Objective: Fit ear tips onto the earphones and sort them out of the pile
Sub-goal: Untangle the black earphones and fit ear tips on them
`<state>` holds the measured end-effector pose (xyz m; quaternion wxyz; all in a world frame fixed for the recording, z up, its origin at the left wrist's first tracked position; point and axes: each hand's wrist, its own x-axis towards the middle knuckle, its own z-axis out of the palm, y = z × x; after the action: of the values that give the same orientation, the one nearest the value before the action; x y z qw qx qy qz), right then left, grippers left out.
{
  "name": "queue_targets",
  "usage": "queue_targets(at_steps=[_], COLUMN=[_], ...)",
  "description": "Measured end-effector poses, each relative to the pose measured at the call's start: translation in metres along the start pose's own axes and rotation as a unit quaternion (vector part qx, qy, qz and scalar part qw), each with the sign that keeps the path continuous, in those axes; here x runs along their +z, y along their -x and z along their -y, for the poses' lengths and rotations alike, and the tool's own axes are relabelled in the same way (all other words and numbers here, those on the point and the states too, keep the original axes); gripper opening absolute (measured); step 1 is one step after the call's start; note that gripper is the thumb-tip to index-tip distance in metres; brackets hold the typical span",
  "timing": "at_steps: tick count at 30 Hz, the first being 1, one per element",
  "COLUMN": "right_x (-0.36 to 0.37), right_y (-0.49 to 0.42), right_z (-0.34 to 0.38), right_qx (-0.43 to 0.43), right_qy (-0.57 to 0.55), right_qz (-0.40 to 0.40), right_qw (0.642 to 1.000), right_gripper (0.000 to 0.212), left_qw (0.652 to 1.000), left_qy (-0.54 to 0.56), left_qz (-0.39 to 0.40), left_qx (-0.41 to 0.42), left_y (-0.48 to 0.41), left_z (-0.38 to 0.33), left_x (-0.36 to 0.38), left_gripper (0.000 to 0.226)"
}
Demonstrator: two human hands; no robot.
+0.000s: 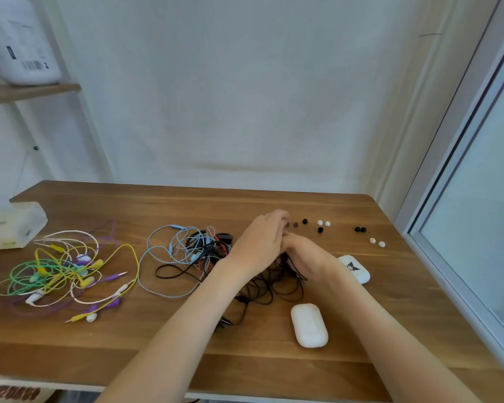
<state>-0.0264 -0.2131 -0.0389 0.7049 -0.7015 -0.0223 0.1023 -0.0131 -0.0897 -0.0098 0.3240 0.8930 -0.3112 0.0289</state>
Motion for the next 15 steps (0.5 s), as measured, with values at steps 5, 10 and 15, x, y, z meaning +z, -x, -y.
queue_targets(at_steps=[5,10,15], right_x=[-0.022,-0.032,-0.029], right_y=[0.006,-0.004,-0.009], right_z=[-0.001,-0.012,-0.019], right_qx=[-0.001,-0.008,0.012], right_qy=[-0.005,-0.038,-0.05], right_qz=[-0.025,-0.091,-0.098], right_qw=[1.0,0.995,0.994], right_gripper=[0.043,0.02,0.012], left_qw=[0.999,0.995,0.997], left_qy=[-0.017,-0.032,-0.005], left_qz=[-0.05,-0.071,-0.038], left_qx=[0.01,0.065,0.06], left_y=[-0.001,-0.001,-0.002], left_z=[0.021,0.027,0.033], left_x=[0.021,0.027,0.033], left_gripper=[0.036,0.036,0.031])
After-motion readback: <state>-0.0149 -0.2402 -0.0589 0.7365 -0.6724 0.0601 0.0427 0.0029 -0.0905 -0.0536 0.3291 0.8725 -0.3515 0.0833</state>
